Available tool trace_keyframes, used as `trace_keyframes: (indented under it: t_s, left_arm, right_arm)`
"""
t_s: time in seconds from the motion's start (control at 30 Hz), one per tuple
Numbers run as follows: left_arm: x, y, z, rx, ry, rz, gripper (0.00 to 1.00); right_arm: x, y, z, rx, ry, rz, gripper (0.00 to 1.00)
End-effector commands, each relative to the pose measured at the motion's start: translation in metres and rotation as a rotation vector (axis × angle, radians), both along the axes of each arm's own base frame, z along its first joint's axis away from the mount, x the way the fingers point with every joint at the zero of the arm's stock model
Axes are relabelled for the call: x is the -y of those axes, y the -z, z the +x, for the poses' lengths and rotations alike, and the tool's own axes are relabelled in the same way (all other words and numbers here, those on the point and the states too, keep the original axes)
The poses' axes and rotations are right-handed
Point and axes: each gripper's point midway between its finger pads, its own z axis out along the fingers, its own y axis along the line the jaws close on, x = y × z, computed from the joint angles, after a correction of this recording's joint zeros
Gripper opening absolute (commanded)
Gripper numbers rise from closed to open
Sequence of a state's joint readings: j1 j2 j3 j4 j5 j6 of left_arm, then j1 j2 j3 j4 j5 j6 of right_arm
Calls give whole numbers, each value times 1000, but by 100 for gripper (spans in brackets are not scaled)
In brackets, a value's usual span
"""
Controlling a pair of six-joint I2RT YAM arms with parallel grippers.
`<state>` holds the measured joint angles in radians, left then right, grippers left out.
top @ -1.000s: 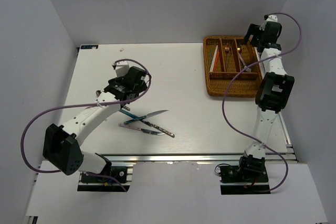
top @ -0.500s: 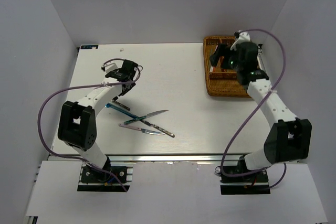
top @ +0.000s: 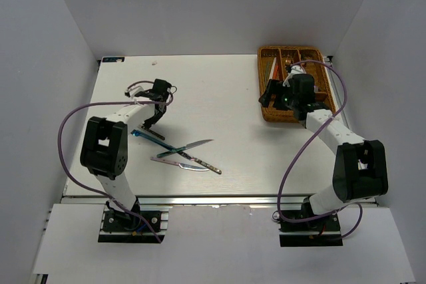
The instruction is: Sort the eating utensils into containers
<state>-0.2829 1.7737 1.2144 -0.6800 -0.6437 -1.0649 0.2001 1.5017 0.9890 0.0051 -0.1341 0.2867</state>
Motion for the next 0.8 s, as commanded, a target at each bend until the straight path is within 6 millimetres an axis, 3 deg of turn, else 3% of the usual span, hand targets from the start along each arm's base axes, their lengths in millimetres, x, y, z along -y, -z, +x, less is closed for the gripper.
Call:
trace_keyframes:
  t_s: [0.0, 0.2, 0.57, 0.73, 0.77]
  left_arm:
    - [-11, 0, 0, 17, -65, 25, 60]
    - [-17, 9, -8, 39, -96, 25, 60]
    - [-23, 44, -9, 12, -106, -5, 59]
    - [-20, 64, -15, -30, -97, -26, 52]
    - [-19, 68, -17, -40, -92, -32, 47]
  right_arm:
    - [-7, -24, 6, 81, -18, 31, 89]
    - [-11, -20, 5, 74, -32, 38, 89]
    - [-19, -20, 4, 73, -56, 41, 89]
    - [-21, -19, 4, 74, -62, 43, 89]
    - [-23, -19, 3, 74, -66, 44, 89]
